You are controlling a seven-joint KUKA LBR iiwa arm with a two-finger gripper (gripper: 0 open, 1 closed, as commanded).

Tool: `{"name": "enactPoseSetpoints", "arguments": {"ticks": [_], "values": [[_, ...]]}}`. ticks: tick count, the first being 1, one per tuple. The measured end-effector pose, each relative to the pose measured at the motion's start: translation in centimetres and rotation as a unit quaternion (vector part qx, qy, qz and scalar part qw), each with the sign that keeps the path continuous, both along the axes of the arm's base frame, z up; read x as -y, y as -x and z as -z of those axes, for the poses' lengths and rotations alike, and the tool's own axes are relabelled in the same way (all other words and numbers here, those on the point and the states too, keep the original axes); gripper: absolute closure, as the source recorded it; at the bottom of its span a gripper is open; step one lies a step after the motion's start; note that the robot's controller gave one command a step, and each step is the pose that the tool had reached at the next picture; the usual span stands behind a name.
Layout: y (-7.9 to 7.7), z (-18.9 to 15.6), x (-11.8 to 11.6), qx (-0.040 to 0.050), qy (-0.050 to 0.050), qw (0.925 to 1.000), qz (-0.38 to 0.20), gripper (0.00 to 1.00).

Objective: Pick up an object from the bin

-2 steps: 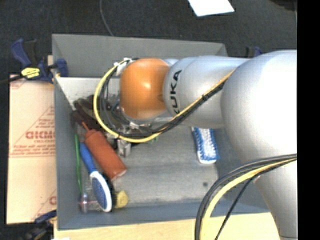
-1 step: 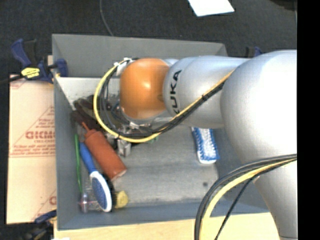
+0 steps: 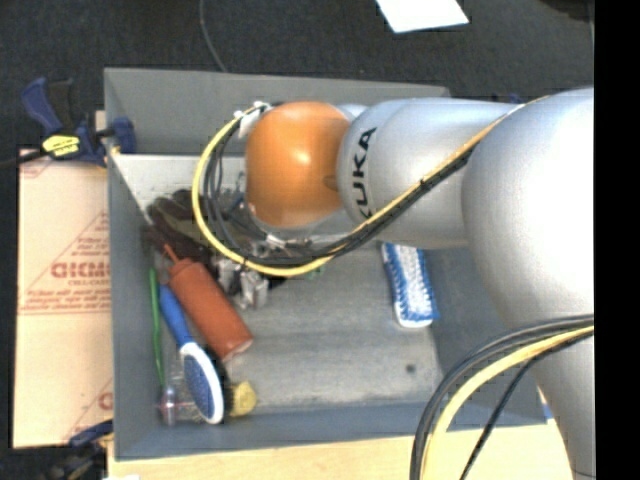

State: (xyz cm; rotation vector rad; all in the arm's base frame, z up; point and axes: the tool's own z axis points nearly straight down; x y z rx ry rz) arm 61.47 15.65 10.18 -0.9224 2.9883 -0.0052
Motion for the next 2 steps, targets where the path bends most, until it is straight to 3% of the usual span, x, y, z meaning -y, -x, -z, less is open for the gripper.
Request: {"name": "enactPoseSetpoints", "arguments": {"ticks": [2], "values": [[-0.3, -6.4, 0.1, 0.0047, -0.001, 1.0000, 0.003, 1.00]]}}
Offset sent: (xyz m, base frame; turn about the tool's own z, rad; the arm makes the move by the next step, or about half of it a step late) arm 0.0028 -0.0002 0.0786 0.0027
